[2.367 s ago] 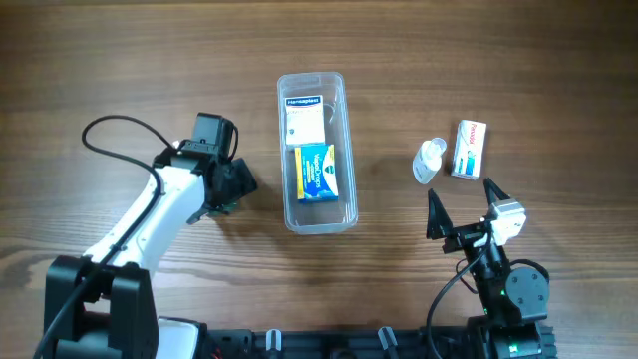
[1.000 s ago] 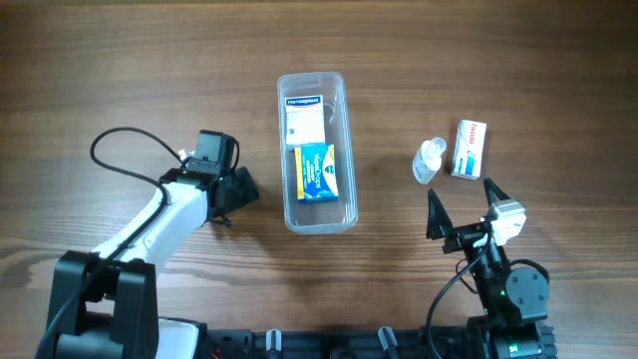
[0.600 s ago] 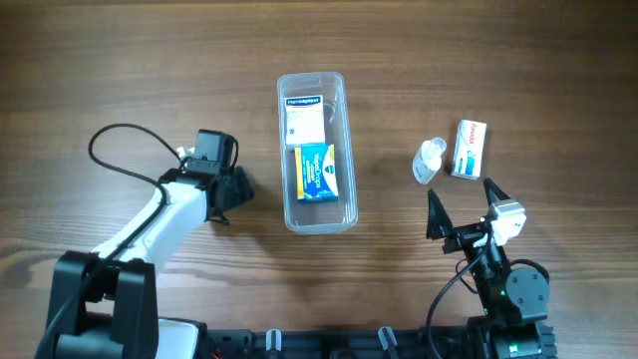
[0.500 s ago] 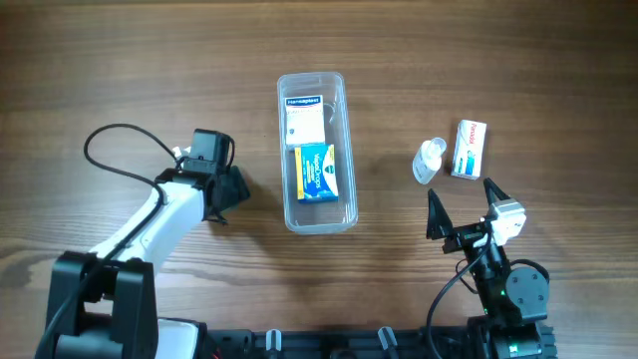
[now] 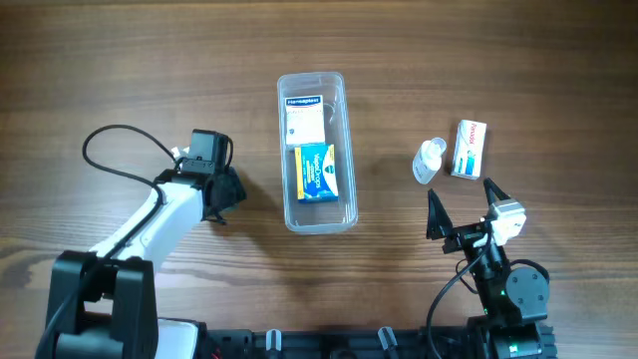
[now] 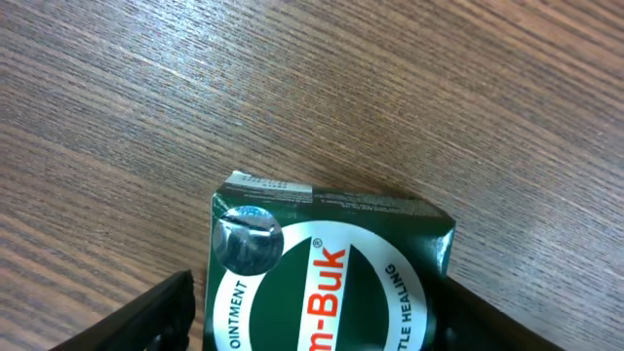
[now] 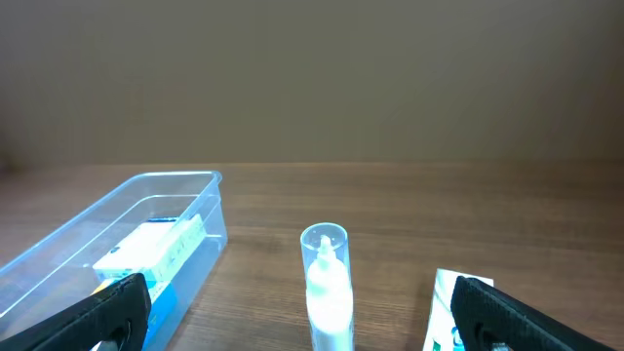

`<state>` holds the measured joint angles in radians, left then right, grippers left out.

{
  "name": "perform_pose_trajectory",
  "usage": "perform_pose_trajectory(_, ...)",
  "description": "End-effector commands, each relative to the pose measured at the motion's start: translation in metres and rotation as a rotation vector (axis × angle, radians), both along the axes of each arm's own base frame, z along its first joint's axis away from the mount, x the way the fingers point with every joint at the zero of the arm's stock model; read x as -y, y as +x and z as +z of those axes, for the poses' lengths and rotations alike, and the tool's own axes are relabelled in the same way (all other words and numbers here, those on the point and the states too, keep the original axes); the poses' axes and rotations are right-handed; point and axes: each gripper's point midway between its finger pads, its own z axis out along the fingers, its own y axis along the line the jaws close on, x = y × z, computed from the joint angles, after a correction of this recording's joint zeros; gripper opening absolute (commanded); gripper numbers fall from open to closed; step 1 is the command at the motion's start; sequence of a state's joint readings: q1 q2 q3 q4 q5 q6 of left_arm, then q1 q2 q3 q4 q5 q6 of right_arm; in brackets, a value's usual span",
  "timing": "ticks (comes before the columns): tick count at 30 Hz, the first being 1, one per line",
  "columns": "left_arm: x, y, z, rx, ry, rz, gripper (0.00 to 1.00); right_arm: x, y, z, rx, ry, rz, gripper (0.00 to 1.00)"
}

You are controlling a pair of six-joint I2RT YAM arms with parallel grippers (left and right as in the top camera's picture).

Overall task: Pack container
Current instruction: 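Lift the Zam-Buk tin and carry it toward the container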

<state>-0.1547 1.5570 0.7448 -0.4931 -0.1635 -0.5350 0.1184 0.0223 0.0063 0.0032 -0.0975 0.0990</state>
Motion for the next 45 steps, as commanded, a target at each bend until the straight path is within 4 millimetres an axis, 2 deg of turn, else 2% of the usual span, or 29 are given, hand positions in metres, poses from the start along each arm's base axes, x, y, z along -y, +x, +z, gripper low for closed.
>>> perform_pose_trajectory(1, -0.004, -0.005, -0.01, -0.034, 0.014, -0.003, 0.73, -0.002, 0.0, 0.0, 0.005, -0.018, 0.012, 1.0)
perform_pose_trajectory(6, -0.004, -0.007, -0.013, -0.045, 0.016, -0.003, 0.66, -0.002, 0.0, 0.0, 0.005, -0.017, 0.012, 1.0)
perform_pose_trajectory(10, -0.004, -0.005, -0.013, -0.041, 0.015, -0.003, 0.46, -0.002, 0.0, 0.0, 0.005, -0.018, 0.012, 1.0)
perform_pose_trajectory(14, -0.004, -0.004, -0.012, -0.036, 0.015, -0.003, 0.48, -0.002, 0.0, 0.0, 0.005, -0.017, 0.012, 1.0)
perform_pose_trajectory(17, -0.003, 0.002, -0.007, -0.021, 0.014, -0.011, 0.56, -0.002, 0.0, 0.0, 0.005, -0.018, 0.012, 1.0)
perform_pose_trajectory(19, -0.002, 0.006, 0.0, -0.012, 0.017, -0.025, 0.57, -0.002, 0.0, 0.0, 0.005, -0.017, 0.012, 1.0)
perform_pose_trajectory(28, 0.002, 0.018, 0.071, 0.038, -0.004, -0.027, 0.58, -0.002, 0.0, 0.0, 0.005, -0.018, 0.012, 1.0)
perform_pose_trajectory(29, 0.007, 0.02, 0.085, 0.062, -0.033, -0.035, 0.58, -0.002, 0.0, 0.0, 0.005, -0.018, 0.012, 1.0)
perform_pose_trajectory(35, 0.034, 0.022, 0.131, 0.18, -0.161, -0.086, 0.55, -0.002, 0.0, 0.0, 0.005, -0.018, 0.012, 1.0)
perform_pose_trajectory(40, 0.052, 0.016, 0.153, 0.248, -0.211, -0.086, 0.55, -0.002, 0.0, 0.0, 0.005, -0.018, 0.012, 1.0)
perform_pose_trajectory(45, 0.084, 0.005, 0.166, 0.276, -0.254, -0.156, 0.56, -0.002, 0.0, 0.0, 0.005, -0.018, 0.012, 1.0)
